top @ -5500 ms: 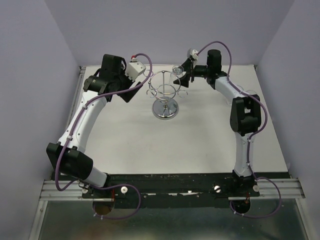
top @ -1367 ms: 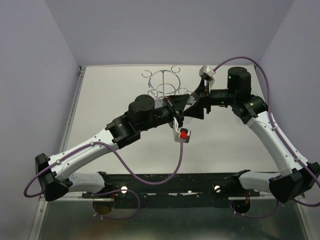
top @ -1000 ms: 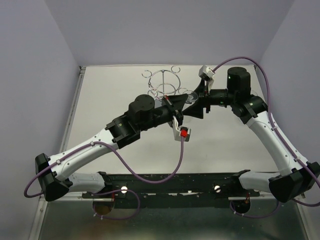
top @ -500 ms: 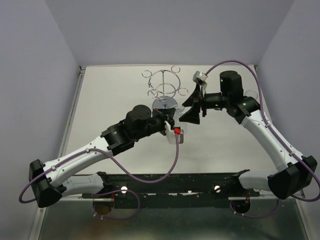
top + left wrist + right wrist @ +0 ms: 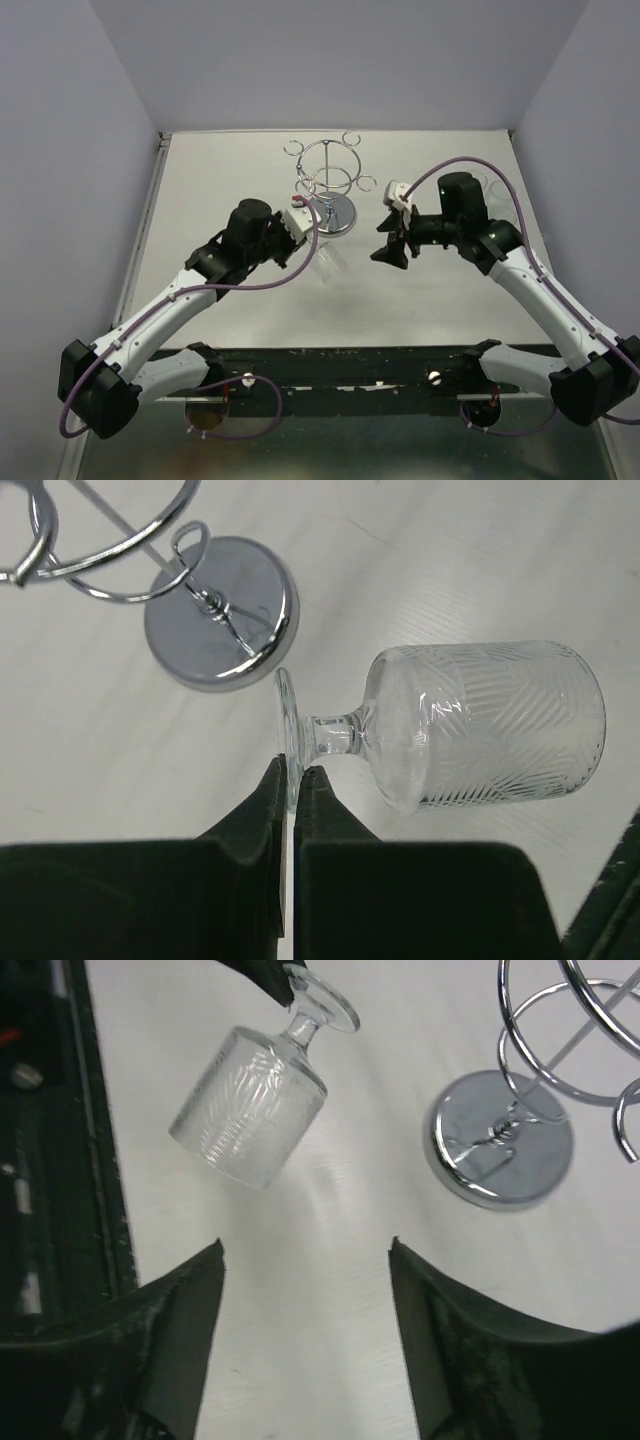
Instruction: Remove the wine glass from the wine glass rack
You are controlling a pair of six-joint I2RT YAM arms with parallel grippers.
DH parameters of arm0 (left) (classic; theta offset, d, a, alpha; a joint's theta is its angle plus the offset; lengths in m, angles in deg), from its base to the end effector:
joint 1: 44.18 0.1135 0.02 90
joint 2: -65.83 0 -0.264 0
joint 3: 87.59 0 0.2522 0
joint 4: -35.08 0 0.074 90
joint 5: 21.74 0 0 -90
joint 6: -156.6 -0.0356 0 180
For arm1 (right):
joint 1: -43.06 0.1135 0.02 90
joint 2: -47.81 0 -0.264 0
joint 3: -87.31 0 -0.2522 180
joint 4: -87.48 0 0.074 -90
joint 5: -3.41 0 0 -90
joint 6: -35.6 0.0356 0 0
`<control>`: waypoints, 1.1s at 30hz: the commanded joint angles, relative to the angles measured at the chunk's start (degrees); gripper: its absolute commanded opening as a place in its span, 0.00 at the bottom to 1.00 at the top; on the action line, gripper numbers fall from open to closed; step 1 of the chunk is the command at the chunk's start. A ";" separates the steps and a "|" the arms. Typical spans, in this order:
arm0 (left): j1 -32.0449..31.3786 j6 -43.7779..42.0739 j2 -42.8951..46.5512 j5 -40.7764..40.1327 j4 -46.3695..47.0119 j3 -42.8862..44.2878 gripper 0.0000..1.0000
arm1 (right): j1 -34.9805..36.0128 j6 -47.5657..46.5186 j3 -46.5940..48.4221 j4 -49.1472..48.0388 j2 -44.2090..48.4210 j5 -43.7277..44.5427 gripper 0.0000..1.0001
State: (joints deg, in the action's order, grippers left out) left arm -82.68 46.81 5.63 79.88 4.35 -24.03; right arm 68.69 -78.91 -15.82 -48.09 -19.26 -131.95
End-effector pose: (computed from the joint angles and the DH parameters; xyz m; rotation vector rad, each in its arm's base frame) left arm 0.1812 -0.1533 0.3073 1.1141 1.7362 -0.4103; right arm 0.2119 0.1297 0.3433 -1.2714 1.6607 0.8642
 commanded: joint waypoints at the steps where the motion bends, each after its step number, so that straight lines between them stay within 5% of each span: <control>1: 6.32 21.61 1.23 14.73 4.13 -2.33 0.00 | 5.38 -13.00 -5.88 -4.38 7.20 17.65 0.69; 4: 9.93 28.47 1.58 20.45 8.17 -5.23 0.00 | 10.04 -17.74 -9.31 -8.51 11.33 21.36 0.61; 15: 15.30 37.89 0.70 29.60 15.47 -9.81 0.00 | 25.78 -26.81 -16.17 -17.92 11.09 29.97 0.60; 23: 15.30 40.00 0.53 31.54 18.81 -11.04 0.00 | 28.16 -29.19 -20.92 -36.46 6.52 39.03 0.53; 29: 15.30 41.06 0.09 32.50 20.49 -11.39 0.00 | 29.30 -27.79 -20.05 -41.49 4.58 40.18 0.14; 30: 15.30 41.15 -0.09 32.07 20.40 -11.31 0.10 | 29.30 -27.43 -19.44 -40.96 4.49 40.09 0.06; 31: 15.30 41.15 -0.09 31.37 19.88 -11.13 0.36 | 29.30 -26.91 -18.91 -39.92 4.40 40.35 0.01; 33: 15.30 40.97 0.17 29.26 18.47 -10.87 0.72 | 29.30 -24.72 -17.33 -36.24 4.49 42.36 0.01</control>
State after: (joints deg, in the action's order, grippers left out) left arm -67.07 87.20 5.39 107.87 20.53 -35.54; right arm 97.50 -106.67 -36.58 -84.46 -14.36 -93.24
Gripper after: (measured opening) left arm 0.310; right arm 0.051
